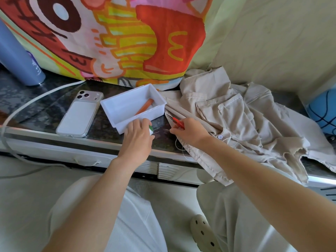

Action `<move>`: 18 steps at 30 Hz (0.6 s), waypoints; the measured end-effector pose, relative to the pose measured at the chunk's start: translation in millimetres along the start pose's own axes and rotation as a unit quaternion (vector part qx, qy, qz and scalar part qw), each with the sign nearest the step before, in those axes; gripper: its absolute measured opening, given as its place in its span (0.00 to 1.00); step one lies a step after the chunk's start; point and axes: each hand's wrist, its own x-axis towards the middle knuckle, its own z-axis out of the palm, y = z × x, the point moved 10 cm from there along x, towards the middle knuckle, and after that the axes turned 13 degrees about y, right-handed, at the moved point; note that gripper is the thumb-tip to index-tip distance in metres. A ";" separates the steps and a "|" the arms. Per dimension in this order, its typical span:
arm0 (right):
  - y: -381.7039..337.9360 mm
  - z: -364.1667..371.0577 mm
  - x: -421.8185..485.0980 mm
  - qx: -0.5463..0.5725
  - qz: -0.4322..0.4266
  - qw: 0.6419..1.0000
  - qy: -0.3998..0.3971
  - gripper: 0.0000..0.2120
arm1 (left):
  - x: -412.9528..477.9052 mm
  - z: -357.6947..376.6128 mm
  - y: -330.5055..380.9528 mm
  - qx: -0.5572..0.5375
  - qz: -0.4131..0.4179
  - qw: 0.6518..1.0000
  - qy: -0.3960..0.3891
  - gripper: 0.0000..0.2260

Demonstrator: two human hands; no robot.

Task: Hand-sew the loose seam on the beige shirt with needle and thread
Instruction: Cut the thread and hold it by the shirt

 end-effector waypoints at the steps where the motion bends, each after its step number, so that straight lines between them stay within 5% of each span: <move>1: 1.2 -1.1 0.5 0.003 0.001 1.000 0.003 0.07 | 0.2 1.0 0.9 0.008 0.004 1.000 -0.004 0.14; 8: 12.1 -6.3 4.4 0.000 0.013 0.999 0.031 0.12 | 2.7 0.7 6.0 0.015 0.017 1.000 -0.016 0.17; 18: 13.7 -7.6 2.5 0.021 0.022 0.999 0.031 0.14 | 10.5 -6.0 25.0 -0.036 0.051 0.997 0.043 0.05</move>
